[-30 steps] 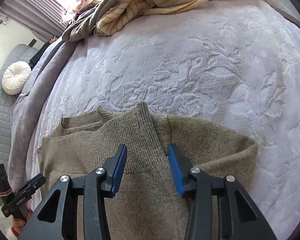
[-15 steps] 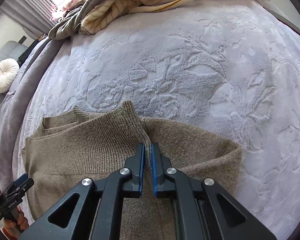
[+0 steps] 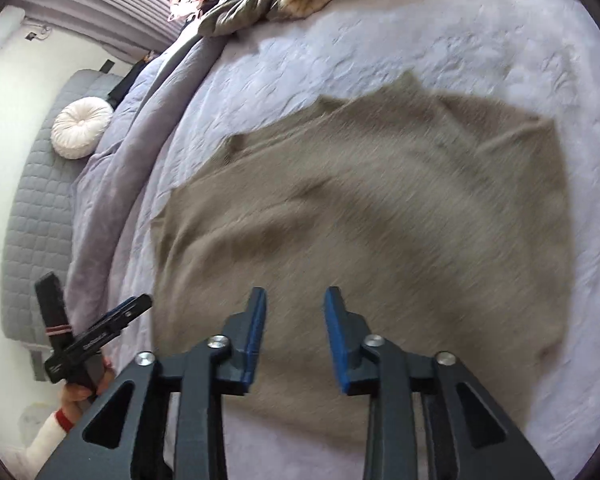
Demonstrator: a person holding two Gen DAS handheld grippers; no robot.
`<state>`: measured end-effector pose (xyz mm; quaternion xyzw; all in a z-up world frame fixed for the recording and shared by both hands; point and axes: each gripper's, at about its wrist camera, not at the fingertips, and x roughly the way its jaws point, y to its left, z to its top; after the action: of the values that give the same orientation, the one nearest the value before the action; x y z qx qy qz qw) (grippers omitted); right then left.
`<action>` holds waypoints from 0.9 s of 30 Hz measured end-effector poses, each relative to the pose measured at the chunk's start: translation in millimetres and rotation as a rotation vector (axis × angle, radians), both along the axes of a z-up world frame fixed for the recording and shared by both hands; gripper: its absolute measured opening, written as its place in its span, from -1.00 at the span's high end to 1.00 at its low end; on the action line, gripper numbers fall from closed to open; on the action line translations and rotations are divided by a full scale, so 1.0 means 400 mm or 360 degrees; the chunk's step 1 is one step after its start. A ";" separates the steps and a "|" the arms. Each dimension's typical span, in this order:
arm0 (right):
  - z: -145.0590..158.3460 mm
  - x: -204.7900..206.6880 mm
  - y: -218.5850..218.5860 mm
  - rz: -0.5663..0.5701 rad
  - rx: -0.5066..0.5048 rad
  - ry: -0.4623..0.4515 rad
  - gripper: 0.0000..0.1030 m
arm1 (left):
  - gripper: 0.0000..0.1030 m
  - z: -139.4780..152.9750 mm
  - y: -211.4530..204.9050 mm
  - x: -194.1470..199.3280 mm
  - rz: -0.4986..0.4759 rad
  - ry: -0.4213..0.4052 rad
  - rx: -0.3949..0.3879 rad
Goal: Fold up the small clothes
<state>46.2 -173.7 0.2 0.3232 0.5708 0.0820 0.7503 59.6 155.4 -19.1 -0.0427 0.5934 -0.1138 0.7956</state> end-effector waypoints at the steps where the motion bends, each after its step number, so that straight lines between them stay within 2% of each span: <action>1: -0.015 -0.016 0.032 0.0016 0.0109 0.0022 0.05 | -0.54 -0.003 0.016 -0.017 0.0011 0.0019 -0.0007; 4: -0.063 -0.056 0.138 0.0063 0.0422 0.0099 0.05 | -0.54 -0.017 0.057 -0.063 0.0034 0.0066 -0.0033; 7: -0.127 -0.083 0.247 0.0092 0.0659 0.0201 0.06 | -0.54 -0.049 0.091 -0.099 0.0077 0.0158 -0.0114; 11: -0.231 -0.101 0.346 -0.0051 0.0838 0.0346 0.05 | -0.54 -0.069 0.139 -0.137 0.0168 0.0190 -0.0164; 14: -0.281 -0.107 0.402 -0.0221 0.0973 0.0297 0.02 | -0.54 -0.071 0.170 -0.155 0.0196 0.0178 -0.0176; 18: -0.300 -0.067 0.476 -0.0271 0.1017 0.0253 0.02 | -0.54 -0.069 0.203 -0.169 0.0202 0.0156 -0.0168; 19: -0.304 -0.051 0.494 -0.0265 0.1016 0.0264 0.20 | -0.54 -0.066 0.212 -0.171 0.0204 0.0152 -0.0169; 21: -0.317 -0.030 0.510 -0.0274 0.1020 0.0326 0.85 | -0.54 -0.056 0.230 -0.175 0.0210 0.0130 -0.0170; 22: -0.314 -0.022 0.512 -0.0284 0.1026 0.0337 0.85 | -0.54 -0.049 0.238 -0.177 0.0212 0.0115 -0.0172; 24: -0.277 -0.007 0.511 -0.0237 0.0984 0.0259 0.85 | -0.54 -0.038 0.254 -0.180 0.0208 0.0085 -0.0172; 27: -0.255 -0.018 0.537 -0.0123 0.0779 0.0256 0.86 | -0.54 -0.045 0.261 -0.181 0.0178 0.0080 -0.0143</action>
<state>39.2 41.0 -101.6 0.5222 0.5791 0.1631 0.6045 -12.9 260.0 -37.1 -0.1143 0.6043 -0.0947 0.7828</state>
